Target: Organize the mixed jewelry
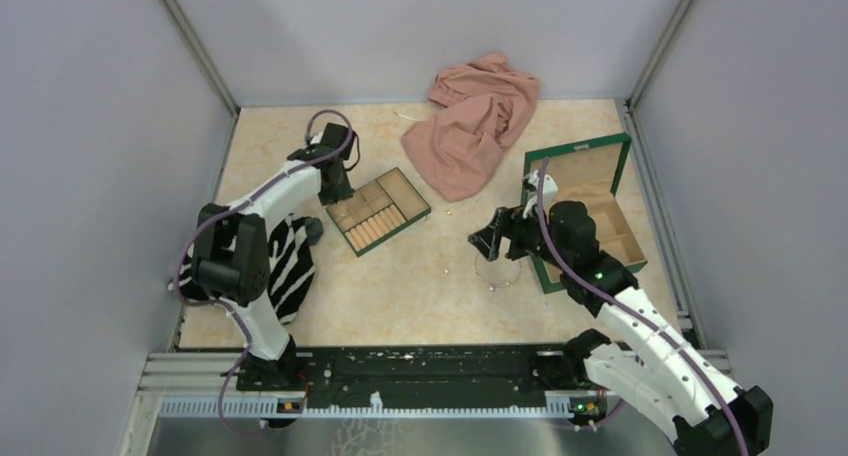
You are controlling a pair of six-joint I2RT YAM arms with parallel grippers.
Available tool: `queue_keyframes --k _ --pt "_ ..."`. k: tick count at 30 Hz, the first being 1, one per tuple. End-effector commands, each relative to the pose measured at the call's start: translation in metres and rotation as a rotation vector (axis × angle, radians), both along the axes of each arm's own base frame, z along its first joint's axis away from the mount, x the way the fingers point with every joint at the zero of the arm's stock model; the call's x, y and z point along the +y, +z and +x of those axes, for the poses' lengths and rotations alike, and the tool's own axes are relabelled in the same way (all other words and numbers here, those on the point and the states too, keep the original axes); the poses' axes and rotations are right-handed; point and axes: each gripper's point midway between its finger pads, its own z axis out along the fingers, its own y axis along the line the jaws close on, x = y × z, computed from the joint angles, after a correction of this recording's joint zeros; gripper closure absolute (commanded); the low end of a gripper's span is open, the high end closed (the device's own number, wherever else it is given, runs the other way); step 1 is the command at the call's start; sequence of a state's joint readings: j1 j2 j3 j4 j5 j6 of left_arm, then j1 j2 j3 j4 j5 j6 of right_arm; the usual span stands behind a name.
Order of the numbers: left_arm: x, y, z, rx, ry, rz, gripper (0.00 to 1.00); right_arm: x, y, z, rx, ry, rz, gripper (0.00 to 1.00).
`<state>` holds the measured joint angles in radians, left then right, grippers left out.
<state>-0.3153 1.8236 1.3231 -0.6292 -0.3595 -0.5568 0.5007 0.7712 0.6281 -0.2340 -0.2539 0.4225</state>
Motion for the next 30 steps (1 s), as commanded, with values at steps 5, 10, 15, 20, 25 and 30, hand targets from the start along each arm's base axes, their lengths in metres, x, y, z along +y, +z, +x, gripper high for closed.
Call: queue_keyframes --k 5,10,15,20,25,30 --pt "-0.121 0.090 -0.025 -0.303 -0.402 0.000 0.59 -0.046 0.012 0.019 -0.059 -0.268 -0.070 0.17" --pt "-0.201 0.066 -0.074 -0.227 -0.645 -0.160 0.59 -0.079 0.015 0.025 -0.059 -0.458 -0.108 0.11" --pt "-0.252 0.030 -0.119 -0.091 -0.805 -0.228 0.52 -0.104 -0.003 0.028 0.038 -0.608 -0.207 0.10" --pt "-0.266 -0.003 -0.148 0.028 -0.917 -0.282 0.48 -0.087 0.005 0.025 0.023 -0.532 -0.120 0.10" --pt "-0.269 -0.013 -0.163 0.041 -1.029 -0.281 0.51 -0.074 0.007 0.023 0.006 -0.477 -0.060 0.11" --pt "-0.272 -0.022 -0.165 0.065 -1.090 -0.239 0.57 -0.067 0.005 0.027 0.014 -0.440 -0.079 0.11"
